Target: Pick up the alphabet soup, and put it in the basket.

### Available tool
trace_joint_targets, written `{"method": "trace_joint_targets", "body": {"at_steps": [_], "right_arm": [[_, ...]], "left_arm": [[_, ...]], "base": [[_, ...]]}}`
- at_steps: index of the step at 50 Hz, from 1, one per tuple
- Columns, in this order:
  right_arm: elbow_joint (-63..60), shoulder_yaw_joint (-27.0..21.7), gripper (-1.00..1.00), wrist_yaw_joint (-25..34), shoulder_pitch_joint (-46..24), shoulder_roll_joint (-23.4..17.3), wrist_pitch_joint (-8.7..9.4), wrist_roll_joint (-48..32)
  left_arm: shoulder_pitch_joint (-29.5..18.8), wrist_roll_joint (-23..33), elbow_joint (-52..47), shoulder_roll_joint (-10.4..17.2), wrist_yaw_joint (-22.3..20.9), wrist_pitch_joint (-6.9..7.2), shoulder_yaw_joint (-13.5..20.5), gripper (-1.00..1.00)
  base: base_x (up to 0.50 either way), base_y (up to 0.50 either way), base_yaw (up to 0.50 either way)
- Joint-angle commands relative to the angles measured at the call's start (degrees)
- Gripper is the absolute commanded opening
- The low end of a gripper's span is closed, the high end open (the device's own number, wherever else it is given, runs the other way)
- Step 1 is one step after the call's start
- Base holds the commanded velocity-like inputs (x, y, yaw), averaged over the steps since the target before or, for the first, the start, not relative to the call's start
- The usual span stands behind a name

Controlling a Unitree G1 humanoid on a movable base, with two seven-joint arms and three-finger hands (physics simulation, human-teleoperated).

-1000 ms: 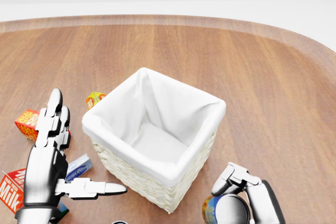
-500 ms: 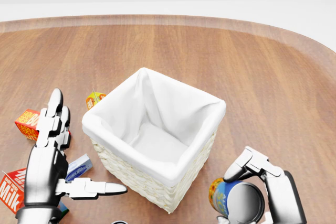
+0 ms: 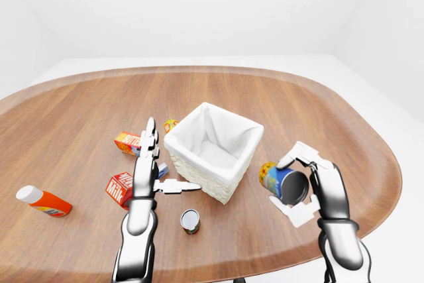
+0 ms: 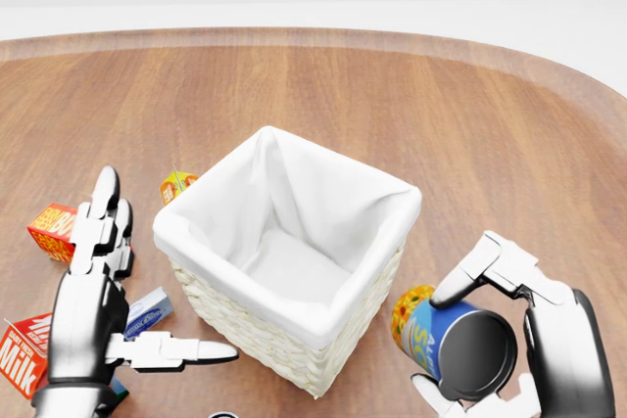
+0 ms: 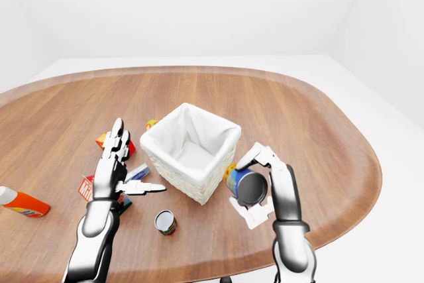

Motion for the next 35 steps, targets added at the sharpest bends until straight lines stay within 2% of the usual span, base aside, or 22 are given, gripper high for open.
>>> {"method": "trace_joint_targets", "body": {"at_steps": [1,14,17,19,23,24,26,35], "right_arm": [[-4.9,0.2,-1.00,0.1,-1.2,0.1,0.00,2.9],[-9.7,0.7,-1.00,0.6,-4.2,-0.1,0.00,3.2],[-10.2,0.9,-1.00,0.5,-5.0,-0.2,0.58,3.0],[-11.1,1.3,-1.00,0.5,-6.0,-0.3,1.92,2.4],[-11.5,2.0,-1.00,0.4,-6.8,-0.4,2.90,1.8],[-12.3,2.4,-1.00,0.7,-7.7,-0.4,4.45,1.7],[-12.8,2.7,-1.00,0.8,-8.5,-0.6,5.69,1.4],[-10.9,4.2,-1.00,0.5,-11.9,-1.1,8.47,-0.3]], "left_arm": [[0.3,0.2,-0.5,-0.1,0.0,0.00,-0.2,1.00],[0.3,0.2,-0.2,0.0,0.0,0.00,-0.1,1.00],[0.3,0.1,-0.1,0.0,0.0,0.00,-0.1,1.00],[0.2,0.1,0.4,0.0,0.0,0.00,-0.1,1.00],[0.2,0.2,0.3,0.0,0.1,0.00,-0.1,1.00],[0.0,0.2,0.8,0.0,0.1,0.00,0.0,1.00],[0.0,0.2,0.6,0.0,0.1,0.00,-0.1,1.00],[0.1,0.2,0.2,0.0,0.1,0.00,-0.2,1.00]], "base": [[0.00,0.00,0.00],[0.00,0.00,0.00],[0.00,0.00,0.00],[0.00,0.00,0.00],[0.00,0.00,0.00],[0.00,0.00,0.00],[0.00,0.00,0.00],[0.00,0.00,0.00]]}}
